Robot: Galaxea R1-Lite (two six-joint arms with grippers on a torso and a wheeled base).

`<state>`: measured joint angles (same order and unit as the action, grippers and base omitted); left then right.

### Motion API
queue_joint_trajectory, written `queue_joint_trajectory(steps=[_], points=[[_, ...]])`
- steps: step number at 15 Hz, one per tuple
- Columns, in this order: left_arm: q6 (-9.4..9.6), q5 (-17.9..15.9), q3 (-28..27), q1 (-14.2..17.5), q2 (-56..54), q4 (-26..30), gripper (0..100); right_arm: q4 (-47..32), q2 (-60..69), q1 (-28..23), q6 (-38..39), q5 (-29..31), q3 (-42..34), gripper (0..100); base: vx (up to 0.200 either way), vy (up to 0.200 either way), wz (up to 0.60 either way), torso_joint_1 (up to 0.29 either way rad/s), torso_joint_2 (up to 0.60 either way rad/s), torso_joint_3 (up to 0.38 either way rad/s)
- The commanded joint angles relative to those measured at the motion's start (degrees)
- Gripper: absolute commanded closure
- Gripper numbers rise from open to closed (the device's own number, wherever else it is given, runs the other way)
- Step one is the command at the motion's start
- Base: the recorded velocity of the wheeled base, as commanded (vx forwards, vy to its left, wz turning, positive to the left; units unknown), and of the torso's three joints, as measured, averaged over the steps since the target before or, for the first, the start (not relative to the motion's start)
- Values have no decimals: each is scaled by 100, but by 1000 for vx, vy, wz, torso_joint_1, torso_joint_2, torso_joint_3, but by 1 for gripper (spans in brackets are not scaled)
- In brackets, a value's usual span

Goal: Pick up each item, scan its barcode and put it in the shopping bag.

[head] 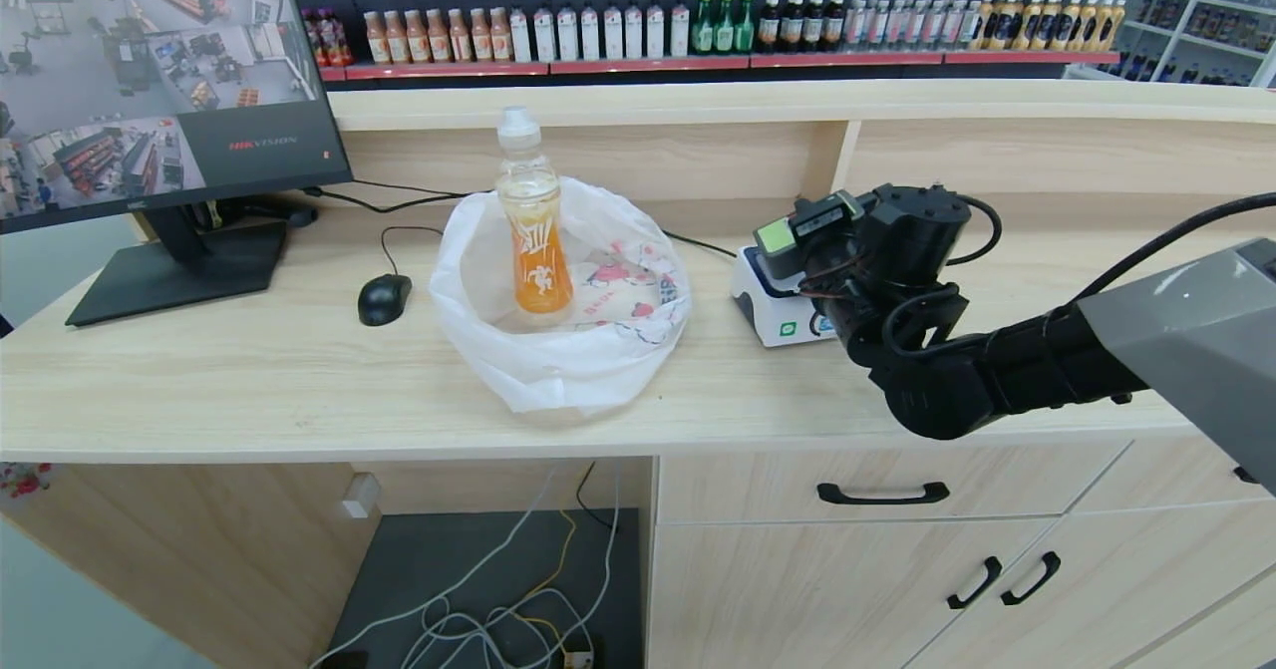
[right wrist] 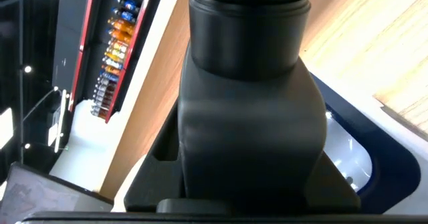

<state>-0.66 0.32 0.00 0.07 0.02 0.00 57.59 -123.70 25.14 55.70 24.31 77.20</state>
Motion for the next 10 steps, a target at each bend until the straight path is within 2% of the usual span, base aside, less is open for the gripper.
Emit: queue_joint_trajectory(steps=[1,4,8,9,10], points=[[-4,3,0,1,-2,0,0,-2,153,35,-103,13,-4,100,0,0,0,0,0,0],[-4,3,0,1,-2,0,0,7,434,176,-586,13,-83,100,0,0,0,0,0,0],[-4,3,0,1,-2,0,0,262,979,589,-1527,100,-707,100,0,0,0,0,0,0],[-4,3,0,1,-2,0,0,262,979,589,-1527,100,-707,100,0,0,0,0,0,0],[-4,3,0,1,-2,0,0,894,1067,712,-2318,74,-1260,100,0,0,0,0,0,0]])
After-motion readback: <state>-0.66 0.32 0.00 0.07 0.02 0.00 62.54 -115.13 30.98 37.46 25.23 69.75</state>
